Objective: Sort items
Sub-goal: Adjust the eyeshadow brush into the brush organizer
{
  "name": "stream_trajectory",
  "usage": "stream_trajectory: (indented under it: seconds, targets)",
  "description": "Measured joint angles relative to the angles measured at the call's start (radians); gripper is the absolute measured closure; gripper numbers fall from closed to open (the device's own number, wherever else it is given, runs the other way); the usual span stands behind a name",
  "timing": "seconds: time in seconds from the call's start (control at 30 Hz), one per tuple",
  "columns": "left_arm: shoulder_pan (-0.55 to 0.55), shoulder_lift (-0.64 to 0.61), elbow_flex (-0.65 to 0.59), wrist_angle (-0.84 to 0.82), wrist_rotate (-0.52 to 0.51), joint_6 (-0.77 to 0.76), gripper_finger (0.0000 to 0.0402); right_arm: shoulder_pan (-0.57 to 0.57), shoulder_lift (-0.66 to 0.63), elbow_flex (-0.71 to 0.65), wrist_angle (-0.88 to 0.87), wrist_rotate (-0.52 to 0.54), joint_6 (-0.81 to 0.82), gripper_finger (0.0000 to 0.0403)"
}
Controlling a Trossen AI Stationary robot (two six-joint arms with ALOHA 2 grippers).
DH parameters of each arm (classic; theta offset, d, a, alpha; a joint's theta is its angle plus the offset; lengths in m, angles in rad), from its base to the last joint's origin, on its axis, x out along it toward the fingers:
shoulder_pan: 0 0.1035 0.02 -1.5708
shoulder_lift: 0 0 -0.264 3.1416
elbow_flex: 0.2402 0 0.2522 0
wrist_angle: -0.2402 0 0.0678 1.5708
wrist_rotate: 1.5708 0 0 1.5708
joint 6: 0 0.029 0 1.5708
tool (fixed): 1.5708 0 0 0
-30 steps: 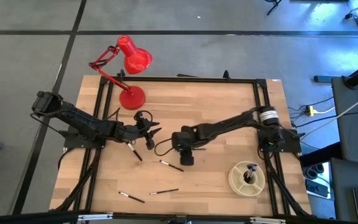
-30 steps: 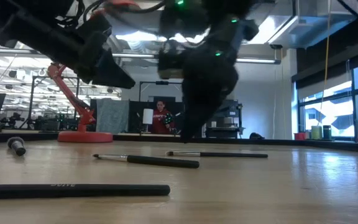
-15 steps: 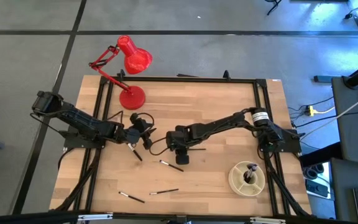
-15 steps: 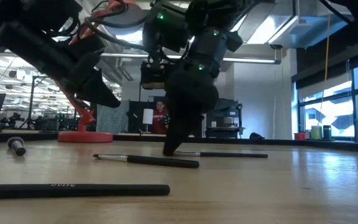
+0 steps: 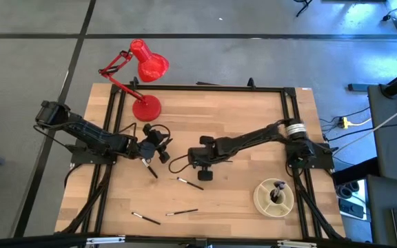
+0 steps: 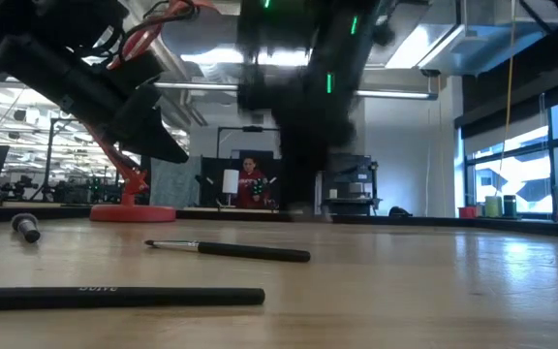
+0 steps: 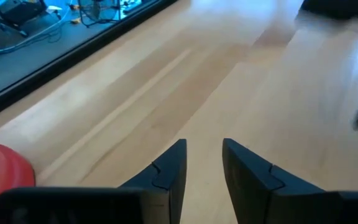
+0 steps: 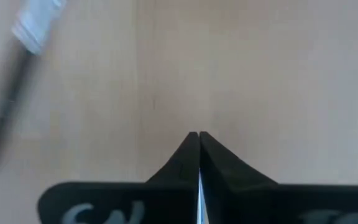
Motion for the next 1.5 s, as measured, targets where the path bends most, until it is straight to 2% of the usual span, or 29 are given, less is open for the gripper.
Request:
stream_trajectory:
  seconds: [0.2,0.33,0.43,0.63,0.87,0.97,1.03,1.17,1.3,1.5]
  targets:
    - [-0.002,0.000,0.000,0.002,0.002,-0.001,0.0307,0.086,-0.286,0.007,-0.114,0.194,0.108,0.0401]
    - [-0.003,0.000,0.000,0.005,0.031,-0.004,0.0309,0.208,-0.467,0.007,-0.186,0.349,0.207,0.0401]
    - [-0.003,0.000,0.000,0.006,0.031,-0.008,0.0307,0.323,-0.579,0.010,-0.296,0.501,0.352,0.0401]
    - [-0.003,0.000,0.000,0.015,0.020,-0.009,0.0310,0.595,-0.660,-0.016,-0.482,0.773,0.677,0.0402]
    - [0.001,0.000,0.000,0.071,0.007,0.041,0.0315,0.821,-0.657,-0.233,-0.479,0.926,1.034,0.0402]
    - [0.001,0.000,0.000,0.094,-0.014,0.064,0.0315,0.877,-0.658,-0.329,-0.464,0.952,1.205,0.0402]
    - [0.001,0.000,0.000,0.103,-0.029,0.073,0.0316,0.898,-0.661,-0.368,-0.419,0.950,1.258,0.0403]
    - [0.001,0.000,0.000,0.104,-0.049,0.072,0.0316,0.911,-0.676,-0.389,-0.352,0.933,1.260,0.0403]
    - [0.001,0.000,0.000,0.106,-0.047,0.070,0.0316,0.913,-0.675,-0.390,-0.359,0.842,1.267,0.0401]
    - [0.001,0.000,0.000,0.115,-0.046,0.062,0.0316,0.913,-0.653,-0.391,-0.395,0.796,1.243,0.0359]
